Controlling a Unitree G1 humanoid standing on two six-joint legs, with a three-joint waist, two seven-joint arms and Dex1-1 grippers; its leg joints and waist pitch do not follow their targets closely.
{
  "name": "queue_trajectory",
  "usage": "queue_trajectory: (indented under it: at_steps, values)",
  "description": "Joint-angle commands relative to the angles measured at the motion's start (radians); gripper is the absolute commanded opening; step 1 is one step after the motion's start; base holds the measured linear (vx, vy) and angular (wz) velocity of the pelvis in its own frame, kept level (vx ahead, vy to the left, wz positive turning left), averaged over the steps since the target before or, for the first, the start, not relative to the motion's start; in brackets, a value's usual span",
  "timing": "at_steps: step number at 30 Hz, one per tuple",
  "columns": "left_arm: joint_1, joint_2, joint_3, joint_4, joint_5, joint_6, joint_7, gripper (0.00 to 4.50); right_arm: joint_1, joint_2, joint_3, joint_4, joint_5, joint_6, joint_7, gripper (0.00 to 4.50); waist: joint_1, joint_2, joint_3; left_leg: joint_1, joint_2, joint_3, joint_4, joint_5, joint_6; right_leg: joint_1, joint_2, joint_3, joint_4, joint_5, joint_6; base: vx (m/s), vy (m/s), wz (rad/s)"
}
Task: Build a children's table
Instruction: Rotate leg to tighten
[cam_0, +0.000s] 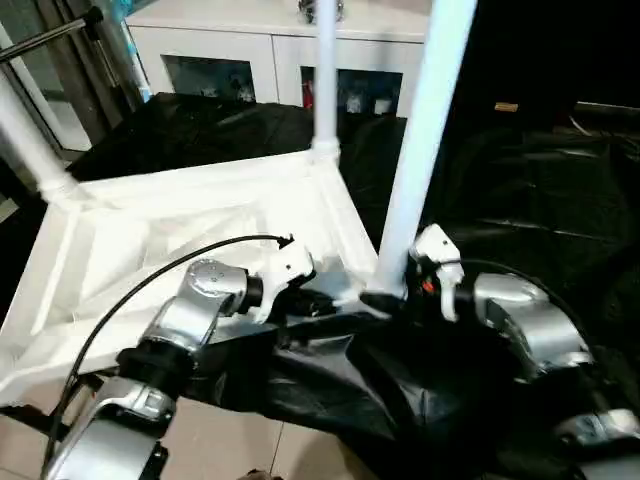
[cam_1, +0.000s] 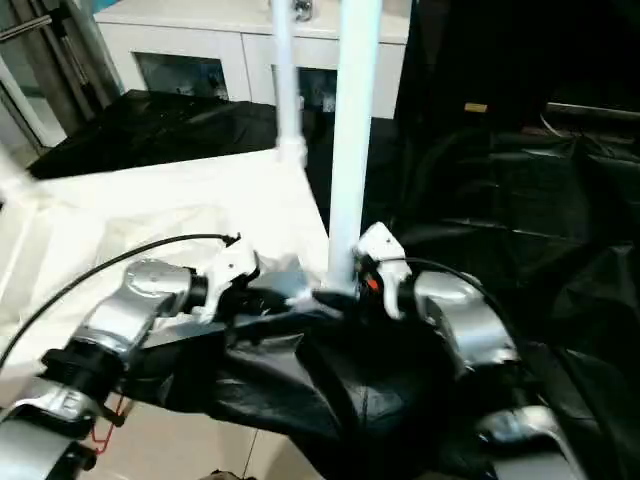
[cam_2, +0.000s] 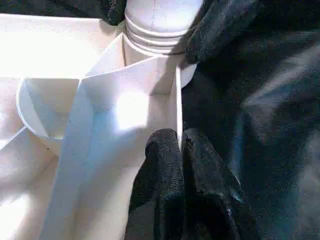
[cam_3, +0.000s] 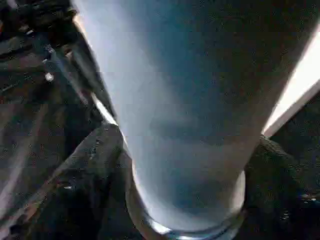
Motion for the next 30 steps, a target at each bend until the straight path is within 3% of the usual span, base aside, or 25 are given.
queue_trajectory:
  at_steps: [1, 7, 14, 16, 19, 21, 22, 24, 25, 26, 27, 29, 30]
  values:
    - [0.01, -0.016, -0.052, -0.032, -0.023, -0.006, -0.074, 0.0, 0.024, 0.007, 0.065, -0.043, 0.029, 0.035, 0.067, 3.33, 0.004, -0.003, -0.059, 0.023, 0.103, -0.046, -0.068, -0.19, 0.071, 0.039, -0.109, 0.06, -0.068, -0.114, -0.27, 0.0, 0.0, 0.0]
    - [0.01, -0.009, -0.056, -0.039, -0.03, 0.004, -0.111, 0.0, 0.05, 0.003, 0.079, -0.081, 0.036, 0.051, 0.099, 2.79, 0.008, -0.002, -0.059, 0.023, 0.104, -0.047, -0.069, -0.192, 0.058, 0.039, -0.11, 0.06, -0.068, -0.12, -0.269, 0.0, 0.0, 0.0]
    - [-0.001, -0.036, -0.044, -0.007, -0.015, -0.014, -0.045, 0.0, 0.064, 0.049, 0.07, -0.062, 0.015, 0.048, 0.019, 2.66, 0.008, -0.002, -0.059, 0.022, 0.102, -0.047, -0.068, -0.189, 0.055, 0.038, -0.11, 0.061, -0.07, -0.127, -0.265, 0.0, 0.0, 0.0]
    - [-0.016, -0.058, -0.029, 0.021, -0.005, -0.01, 0.016, 0.0, 0.056, 0.085, 0.053, -0.022, -0.009, 0.039, -0.069, 2.65, 0.005, -0.001, -0.054, 0.024, 0.1, -0.048, -0.071, -0.22, 0.043, 0.036, -0.11, 0.061, -0.075, -0.18, -0.257, 0.0, 0.0, 0.0]
    - [-0.039, -0.089, -0.006, 0.059, 0.004, -0.001, 0.096, 0.0, 0.03, 0.133, 0.028, 0.054, -0.045, 0.032, -0.203, 2.64, -0.016, 0.0, -0.034, 0.045, 0.094, -0.061, -0.077, -0.403, -0.033, 0.019, -0.115, 0.06, -0.104, -0.491, -0.198, 0.0, 0.0, 0.0]
    - [-0.066, -0.126, 0.017, 0.09, 0.005, 0.007, 0.174, 0.0, -0.002, 0.18, -0.002, 0.13, -0.06, 0.035, -0.32, 2.64, -0.026, 0.0, -0.033, 0.055, 0.093, -0.072, -0.078, -0.476, -0.062, 0.016, -0.119, 0.057, -0.114, -0.582, -0.158, 0.0, 0.0, 0.0]
    - [-0.076, -0.14, 0.024, 0.102, 0.008, 0.007, 0.207, 0.0, -0.013, 0.198, -0.012, 0.156, -0.063, 0.036, -0.359, 2.64, -0.039, 0.001, -0.034, 0.049, 0.091, -0.076, -0.083, -0.493, -0.069, 0.02, -0.116, 0.054, -0.113, -0.581, -0.146, 0.0, 0.0, 0.0]
    - [-0.09, -0.165, 0.023, 0.124, 0.021, 0.008, 0.258, 0.0, -0.037, 0.243, -0.037, 0.199, -0.058, 0.037, -0.435, 2.64, -0.049, 0.004, -0.035, 0.055, 0.091, -0.079, -0.085, -0.524, -0.078, 0.011, -0.113, 0.057, -0.115, -0.556, -0.143, 0.0, 0.0, 0.0]
    - [-0.097, -0.18, 0.024, 0.137, 0.03, 0.009, 0.29, 0.0, -0.052, 0.271, -0.053, 0.221, -0.057, 0.041, -0.484, 2.64, -0.051, 0.003, -0.037, 0.054, 0.091, -0.079, -0.085, -0.523, -0.074, 0.013, -0.116, 0.058, -0.116, -0.539, -0.149, 0.0, 0.0, 0.0]
    - [-0.109, -0.209, 0.028, 0.155, 0.038, 0.016, 0.339, 0.0, -0.077, 0.314, -0.078, 0.255, -0.058, 0.043, -0.56, 2.64, -0.052, 0.011, -0.037, 0.054, 0.091, -0.078, -0.085, -0.521, -0.074, 0.011, -0.116, 0.061, -0.115, -0.524, -0.154, 0.0, 0.0, 0.0]
    - [-0.109, -0.209, 0.028, 0.155, 0.038, 0.016, 0.339, 0.0, -0.077, 0.314, -0.078, 0.255, -0.058, 0.043, -0.56, 2.64, -0.061, 0.007, -0.035, 0.055, 0.089, -0.078, -0.086, -0.532, -0.075, 0.009, -0.113, 0.058, -0.116, -0.516, -0.161, 0.0, 0.0, 0.0]
    - [-0.115, -0.241, 0.028, 0.153, 0.039, 0.025, 0.364, 0.0, -0.103, 0.358, -0.095, 0.28, -0.06, 0.023, -0.624, 2.64, -0.061, 0.007, -0.038, 0.056, 0.089, -0.074, -0.084, -0.515, -0.065, 0.008, -0.115, 0.062, -0.117, -0.487, -0.168, 0.0, 0.0, 0.0]
    - [-0.113, -0.246, 0.025, 0.149, 0.039, 0.024, 0.357, 0.0, -0.106, 0.368, -0.102, 0.281, -0.052, 0.017, -0.625, 2.99, -0.063, 0.007, -0.039, 0.05, 0.088, -0.074, -0.085, -0.502, -0.057, 0.012, -0.114, 0.062, -0.114, -0.465, -0.175, 0.0, 0.0, 0.0]
